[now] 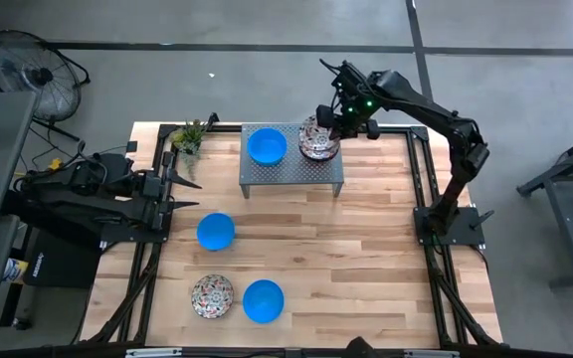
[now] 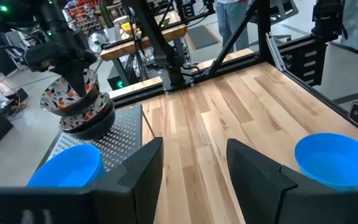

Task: Pick & Place Mini bowls
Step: Stack the white patterned bowl on top of the other white patterned bowls on the shelf

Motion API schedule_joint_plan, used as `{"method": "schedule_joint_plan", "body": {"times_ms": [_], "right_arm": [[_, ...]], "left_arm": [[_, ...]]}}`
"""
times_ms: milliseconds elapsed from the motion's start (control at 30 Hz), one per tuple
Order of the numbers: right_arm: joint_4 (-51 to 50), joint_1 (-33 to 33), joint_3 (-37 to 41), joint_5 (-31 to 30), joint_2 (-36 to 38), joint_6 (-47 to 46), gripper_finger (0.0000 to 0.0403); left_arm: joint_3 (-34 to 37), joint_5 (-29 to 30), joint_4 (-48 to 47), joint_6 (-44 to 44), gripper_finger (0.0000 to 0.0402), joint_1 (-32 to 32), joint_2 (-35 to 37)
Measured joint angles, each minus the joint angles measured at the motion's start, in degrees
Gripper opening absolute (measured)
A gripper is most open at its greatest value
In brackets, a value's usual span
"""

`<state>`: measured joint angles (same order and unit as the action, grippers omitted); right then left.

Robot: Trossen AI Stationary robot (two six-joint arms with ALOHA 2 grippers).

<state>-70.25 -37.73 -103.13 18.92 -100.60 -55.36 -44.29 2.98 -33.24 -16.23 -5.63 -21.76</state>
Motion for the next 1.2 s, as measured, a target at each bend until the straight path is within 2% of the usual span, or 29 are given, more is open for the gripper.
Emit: {"method": "schedule_joint_plan", "body": {"times_ms": [333, 533, 800, 1033, 1200], "right_arm": [[2.23, 2.29, 0.05, -2.56, -1.42, -1.17, 0.0027], [2.06, 2.29, 0.05, -3.71, -1.42, -1.85, 0.0045], [1.98, 2.29, 0.06, -5.1, -1.44, -1.52, 0.0028], [1.26, 2.29, 0.87, -5.15, -1.44, -1.52, 0.005], [0.71, 2.29, 0.9, -6.21, -1.46, -0.71, 0.004]], "left_arm": [[0.0, -0.11, -1.24, 0.26, 0.0172, 0.0, 0.0], [0.0, -0.11, -1.66, 1.33, 0.0172, 0.0, 0.0], [0.0, -0.11, -1.68, 1.52, 0.0172, 0.0, 0.0], [0.0, -0.07, -1.67, 1.52, 0.0172, 0.0, 0.0], [0.0, -0.04, -1.68, 1.53, 0.0172, 0.0, 0.0]]}}
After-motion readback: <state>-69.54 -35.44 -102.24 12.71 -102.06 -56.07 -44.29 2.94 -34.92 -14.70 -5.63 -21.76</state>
